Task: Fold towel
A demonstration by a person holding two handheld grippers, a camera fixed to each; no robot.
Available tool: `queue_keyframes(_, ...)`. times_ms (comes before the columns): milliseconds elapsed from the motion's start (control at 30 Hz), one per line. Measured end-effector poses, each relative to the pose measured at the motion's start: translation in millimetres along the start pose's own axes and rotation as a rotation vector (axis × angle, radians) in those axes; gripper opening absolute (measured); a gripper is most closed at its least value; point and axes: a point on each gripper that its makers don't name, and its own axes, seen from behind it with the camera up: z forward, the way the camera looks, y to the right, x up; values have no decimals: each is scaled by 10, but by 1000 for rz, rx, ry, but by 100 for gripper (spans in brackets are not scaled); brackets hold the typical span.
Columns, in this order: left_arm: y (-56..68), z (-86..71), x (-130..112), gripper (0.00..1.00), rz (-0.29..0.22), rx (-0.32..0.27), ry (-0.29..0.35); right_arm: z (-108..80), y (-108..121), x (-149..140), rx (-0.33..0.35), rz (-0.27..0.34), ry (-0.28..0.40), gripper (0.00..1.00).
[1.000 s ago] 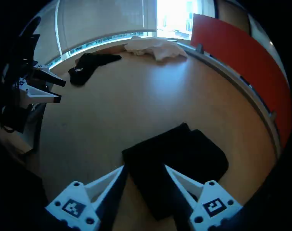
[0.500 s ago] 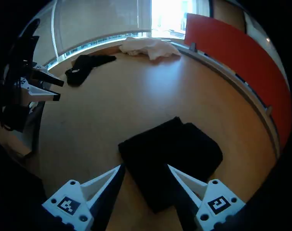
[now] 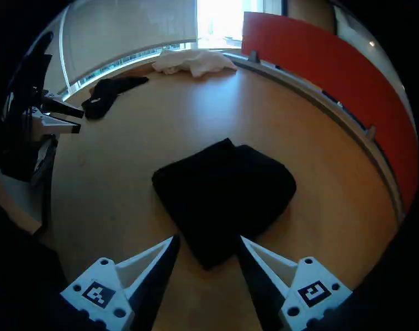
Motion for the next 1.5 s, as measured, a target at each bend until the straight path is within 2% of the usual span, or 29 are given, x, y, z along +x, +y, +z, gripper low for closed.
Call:
queue_keyframes(433, 31, 6, 8, 96, 9, -5, 1, 0, 11, -262, -17, 28, -31, 75)
queue_keyframes(600, 35, 5, 5, 95, 6, -6, 1, 24, -2, -336, -14, 42, -44, 69)
queue_keyframes(700, 34, 6, 0, 95, 7, -6, 0, 34, -10, -353, -11, 49, -47, 60)
queue_keyframes(833, 35, 7, -6, 95, 5, -6, 0, 47, -23, -373, -8, 57, -53, 42)
queue_keyframes(1033, 32, 7, -1, 96, 3, -8, 2, 52, -28, -385, -7, 73, -54, 40)
queue_keyframes(1333, 16, 6, -2, 96, 3, -5, 3, 22, -10, -403, -9, 88, -51, 11)
queue_keyframes(1500, 7, 6, -6, 96, 4, -2, 1, 18, -11, -404, -8, 98, -44, 6)
